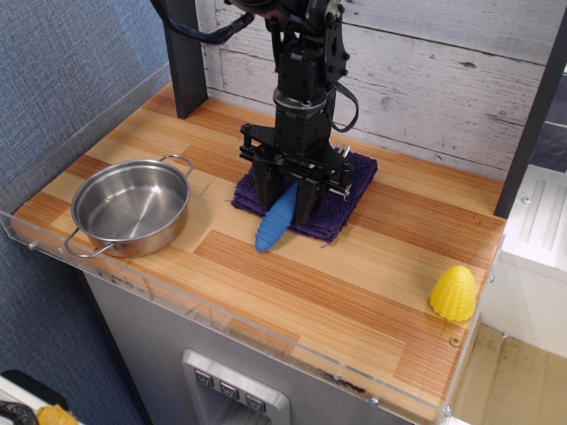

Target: Move the fork on top of cloth with some of handle off the cloth.

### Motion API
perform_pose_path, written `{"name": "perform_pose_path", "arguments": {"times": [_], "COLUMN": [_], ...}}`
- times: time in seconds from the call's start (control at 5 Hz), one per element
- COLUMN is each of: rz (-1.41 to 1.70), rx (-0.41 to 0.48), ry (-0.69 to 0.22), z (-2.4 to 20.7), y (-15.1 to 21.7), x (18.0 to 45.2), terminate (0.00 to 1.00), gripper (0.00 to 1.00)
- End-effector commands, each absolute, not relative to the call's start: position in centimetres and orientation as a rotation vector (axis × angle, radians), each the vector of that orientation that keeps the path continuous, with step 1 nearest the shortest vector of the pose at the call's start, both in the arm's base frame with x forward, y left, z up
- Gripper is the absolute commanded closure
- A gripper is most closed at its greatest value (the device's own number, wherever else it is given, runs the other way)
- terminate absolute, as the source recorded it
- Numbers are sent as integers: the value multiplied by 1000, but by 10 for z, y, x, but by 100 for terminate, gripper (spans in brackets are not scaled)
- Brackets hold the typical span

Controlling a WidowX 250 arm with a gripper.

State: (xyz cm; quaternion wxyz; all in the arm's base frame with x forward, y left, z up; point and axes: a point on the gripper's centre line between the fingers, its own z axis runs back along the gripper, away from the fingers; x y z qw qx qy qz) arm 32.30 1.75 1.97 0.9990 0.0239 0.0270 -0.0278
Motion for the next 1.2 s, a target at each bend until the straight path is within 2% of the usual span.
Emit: {"name": "perform_pose_path", "arguments": {"times": [0.0, 0.4, 0.6, 0.8, 1.0], "rz": [-53, -126, -138, -138, -181], "rx": [13, 15, 42, 50, 24], "ry": [-29, -95, -212, -236, -212], "z": [62, 148, 176, 185, 185], "y": [22, 17, 17, 15, 11], "x": [320, 313, 309, 306, 303], "terminate": [0, 0, 0, 0, 0], "gripper": [0, 0, 0, 0, 0]}}
